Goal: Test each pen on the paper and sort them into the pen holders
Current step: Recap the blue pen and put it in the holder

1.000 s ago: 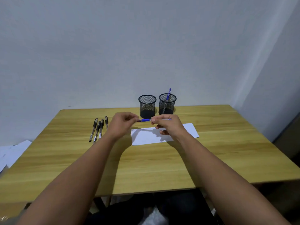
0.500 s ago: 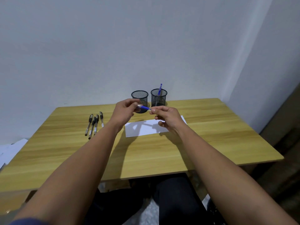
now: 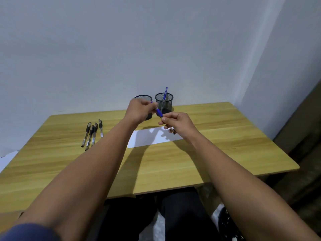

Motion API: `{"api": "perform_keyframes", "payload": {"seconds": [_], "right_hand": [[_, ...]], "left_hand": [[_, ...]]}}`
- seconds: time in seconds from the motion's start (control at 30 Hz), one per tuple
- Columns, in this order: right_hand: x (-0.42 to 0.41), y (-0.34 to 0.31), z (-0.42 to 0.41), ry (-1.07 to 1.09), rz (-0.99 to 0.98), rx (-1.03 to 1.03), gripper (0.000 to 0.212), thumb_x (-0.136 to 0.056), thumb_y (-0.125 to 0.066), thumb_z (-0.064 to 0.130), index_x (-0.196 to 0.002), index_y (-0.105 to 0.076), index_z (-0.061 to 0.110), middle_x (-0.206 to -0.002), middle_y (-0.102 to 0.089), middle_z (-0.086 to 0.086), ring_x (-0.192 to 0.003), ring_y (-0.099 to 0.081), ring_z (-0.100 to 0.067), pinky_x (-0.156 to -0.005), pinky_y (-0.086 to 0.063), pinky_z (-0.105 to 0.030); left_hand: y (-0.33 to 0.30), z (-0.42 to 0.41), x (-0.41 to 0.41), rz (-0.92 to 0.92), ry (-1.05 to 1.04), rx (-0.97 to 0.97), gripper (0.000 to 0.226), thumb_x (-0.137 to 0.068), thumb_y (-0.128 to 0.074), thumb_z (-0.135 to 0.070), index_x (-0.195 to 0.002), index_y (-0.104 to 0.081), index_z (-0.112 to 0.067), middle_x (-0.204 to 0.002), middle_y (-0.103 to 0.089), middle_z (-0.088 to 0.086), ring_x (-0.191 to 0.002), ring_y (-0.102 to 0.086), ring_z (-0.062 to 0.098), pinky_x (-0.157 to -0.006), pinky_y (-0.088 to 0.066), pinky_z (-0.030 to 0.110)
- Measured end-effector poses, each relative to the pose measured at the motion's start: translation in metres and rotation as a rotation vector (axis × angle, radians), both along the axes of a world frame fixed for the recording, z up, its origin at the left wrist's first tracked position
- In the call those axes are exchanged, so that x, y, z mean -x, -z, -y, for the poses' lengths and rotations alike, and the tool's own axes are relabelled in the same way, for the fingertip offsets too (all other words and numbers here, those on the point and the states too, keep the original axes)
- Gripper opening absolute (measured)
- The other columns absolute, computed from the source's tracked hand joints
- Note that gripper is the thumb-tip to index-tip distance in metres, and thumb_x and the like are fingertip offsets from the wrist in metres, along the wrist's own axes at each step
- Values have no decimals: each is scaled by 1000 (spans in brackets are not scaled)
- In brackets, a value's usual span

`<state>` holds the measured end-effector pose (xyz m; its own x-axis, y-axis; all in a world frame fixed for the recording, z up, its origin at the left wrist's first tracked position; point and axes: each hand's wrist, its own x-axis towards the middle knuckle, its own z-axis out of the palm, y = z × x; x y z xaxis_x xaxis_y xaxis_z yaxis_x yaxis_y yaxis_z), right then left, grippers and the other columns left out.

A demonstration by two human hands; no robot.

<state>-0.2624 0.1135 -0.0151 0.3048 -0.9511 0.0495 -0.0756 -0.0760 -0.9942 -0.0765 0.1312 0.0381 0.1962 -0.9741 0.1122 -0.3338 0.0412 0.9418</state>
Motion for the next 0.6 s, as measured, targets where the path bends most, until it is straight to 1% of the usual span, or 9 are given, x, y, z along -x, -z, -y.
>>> {"api": "perform_keyframes", "payload": {"seconds": [0.03, 0.07, 0.1, 0.17, 0.2, 0.23, 0.33, 0.43, 0.6], "right_hand": [[4, -6, 6, -20, -53, 25, 5, -101, -72, 10, -105, -76, 9, -87, -80, -4, -66, -68, -4, -61, -49, -17], [6, -13, 13, -19, -91, 58, 6, -101, -73, 7, -105, -76, 5, -87, -79, -5, -67, -70, -1, -65, -50, -14], [8, -21, 24, 17, -116, 100, 8, -99, -74, 6, -105, -77, 2, -86, -78, -5, -69, -71, -1, -70, -51, -14], [10, -34, 50, 163, -136, 174, 6, -96, -77, 7, -101, -79, 3, -81, -75, 1, -71, -67, -7, -78, -53, -25], [12, -41, 63, 224, -134, 198, 2, -95, -79, 9, -96, -79, 8, -78, -73, 4, -70, -64, -10, -78, -54, -31], [14, -47, 77, 270, -130, 217, 4, -94, -80, 10, -91, -78, 12, -76, -72, 5, -68, -62, -11, -80, -55, -35], [19, -58, 115, 331, -113, 242, 13, -93, -81, 10, -83, -76, 16, -79, -75, -4, -68, -65, -17, -84, -60, -41], [17, -63, 143, 362, -150, 280, 11, -92, -82, 13, -84, -75, 16, -79, -76, 1, -66, -72, -15, -77, -60, -30], [3, -50, 173, 385, -206, 290, 9, -91, -82, 16, -87, -74, 16, -77, -75, 4, -68, -73, -11, -70, -53, -19]], "left_hand": [[-2, 9, 2, 57, 16, 21, 27, -91, -71, -38, -81, -78, -15, -86, -76, 16, -74, -67, 24, -69, -46, 32], [-4, 19, 3, 107, 18, 46, 29, -90, -67, -44, -82, -79, -18, -88, -76, 13, -76, -66, 22, -73, -49, 33], [-7, 30, 5, 154, 6, 71, 30, -90, -63, -47, -87, -79, -22, -90, -77, 6, -83, -68, 20, -82, -53, 35], [-6, 51, 8, 290, -48, 123, 35, -91, -57, -51, -107, -76, -26, -105, -77, -5, -102, -68, 15, -97, -52, 39], [-4, 61, 9, 385, -76, 142, 41, -92, -57, -52, -119, -72, -26, -113, -75, -5, -107, -67, 16, -99, -51, 43], [-1, 71, 10, 496, -98, 146, 47, -91, -57, -55, -128, -66, -26, -120, -72, -5, -111, -65, 18, -99, -50, 46], [4, 97, 14, 844, -131, 90, 68, -86, -59, -67, -141, -53, -27, -136, -62, -1, -126, -53, 28, -101, -44, 50], [6, 120, 19, 991, -103, -22, 83, -78, -59, -78, -139, -50, -23, -138, -58, 4, -132, -43, 32, -99, -37, 50], [25, 153, 20, 1050, -119, -134, 88, -59, -56, -93, -114, -55, -25, -117, -66, 1, -126, -45, 31, -95, -35, 53]]}}
